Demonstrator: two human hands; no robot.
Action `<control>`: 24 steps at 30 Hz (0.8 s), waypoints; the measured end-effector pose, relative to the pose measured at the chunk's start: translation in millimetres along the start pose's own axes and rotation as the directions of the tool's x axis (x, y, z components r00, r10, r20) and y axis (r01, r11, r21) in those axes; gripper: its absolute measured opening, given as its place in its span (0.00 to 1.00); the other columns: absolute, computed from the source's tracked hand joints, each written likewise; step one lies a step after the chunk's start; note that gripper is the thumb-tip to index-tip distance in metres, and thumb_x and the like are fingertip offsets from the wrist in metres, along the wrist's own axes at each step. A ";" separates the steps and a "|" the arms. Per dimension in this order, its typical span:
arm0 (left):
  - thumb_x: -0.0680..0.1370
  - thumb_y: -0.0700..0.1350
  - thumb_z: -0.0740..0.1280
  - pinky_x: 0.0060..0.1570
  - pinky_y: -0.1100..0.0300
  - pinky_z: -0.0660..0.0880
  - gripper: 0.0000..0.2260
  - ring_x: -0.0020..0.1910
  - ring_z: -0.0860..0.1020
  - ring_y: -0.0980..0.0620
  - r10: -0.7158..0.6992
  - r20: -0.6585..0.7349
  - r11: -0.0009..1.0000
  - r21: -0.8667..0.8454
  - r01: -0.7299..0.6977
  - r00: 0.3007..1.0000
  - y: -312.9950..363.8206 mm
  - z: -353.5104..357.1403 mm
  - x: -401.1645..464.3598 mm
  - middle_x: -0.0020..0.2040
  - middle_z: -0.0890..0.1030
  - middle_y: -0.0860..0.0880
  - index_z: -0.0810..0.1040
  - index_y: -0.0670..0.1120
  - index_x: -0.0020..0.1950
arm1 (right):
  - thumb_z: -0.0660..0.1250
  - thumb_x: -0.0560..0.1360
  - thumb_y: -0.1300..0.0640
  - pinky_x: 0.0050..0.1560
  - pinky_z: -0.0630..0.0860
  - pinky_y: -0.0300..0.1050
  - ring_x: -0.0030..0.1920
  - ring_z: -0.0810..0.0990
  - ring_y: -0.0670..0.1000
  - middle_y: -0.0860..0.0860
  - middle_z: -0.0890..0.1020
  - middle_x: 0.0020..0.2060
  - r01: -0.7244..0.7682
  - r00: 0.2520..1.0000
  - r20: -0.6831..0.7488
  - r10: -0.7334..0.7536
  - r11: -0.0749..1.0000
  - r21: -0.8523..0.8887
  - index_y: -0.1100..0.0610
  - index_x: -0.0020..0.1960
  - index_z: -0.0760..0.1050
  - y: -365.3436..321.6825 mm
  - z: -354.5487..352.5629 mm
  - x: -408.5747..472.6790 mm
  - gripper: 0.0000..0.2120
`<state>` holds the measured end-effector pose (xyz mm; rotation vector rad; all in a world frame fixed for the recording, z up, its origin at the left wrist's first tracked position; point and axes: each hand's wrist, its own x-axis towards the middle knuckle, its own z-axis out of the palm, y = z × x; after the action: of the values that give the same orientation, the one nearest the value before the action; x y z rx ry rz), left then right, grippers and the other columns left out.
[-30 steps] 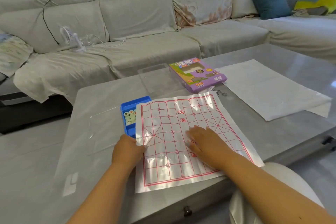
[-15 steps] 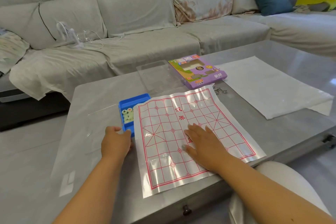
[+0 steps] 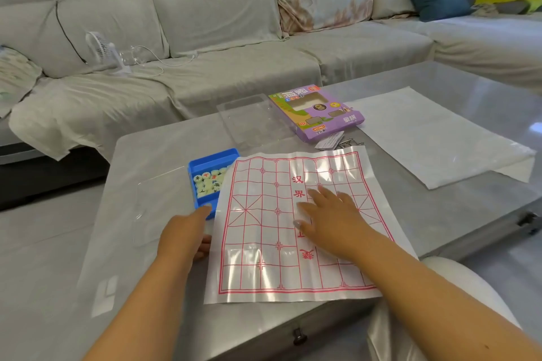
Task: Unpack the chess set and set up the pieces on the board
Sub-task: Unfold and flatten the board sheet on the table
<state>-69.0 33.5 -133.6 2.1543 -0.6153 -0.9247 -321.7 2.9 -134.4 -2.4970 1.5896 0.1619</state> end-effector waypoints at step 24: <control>0.77 0.42 0.66 0.42 0.54 0.79 0.14 0.46 0.81 0.47 0.209 0.003 0.968 -0.145 -0.207 0.978 8.5 6.5 -2.3 0.51 0.79 0.45 0.69 0.47 0.61 | 0.40 0.75 0.31 0.73 0.44 0.59 0.76 0.43 0.57 0.53 0.43 0.77 -0.197 0.979 0.058 0.198 0.980 -0.026 0.49 0.77 0.36 -15.9 18.2 1.7 0.37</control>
<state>-76.6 26.8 -129.5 1.9139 -0.7450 -0.8490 -306.5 11.7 -151.1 -2.3214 1.8174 0.2781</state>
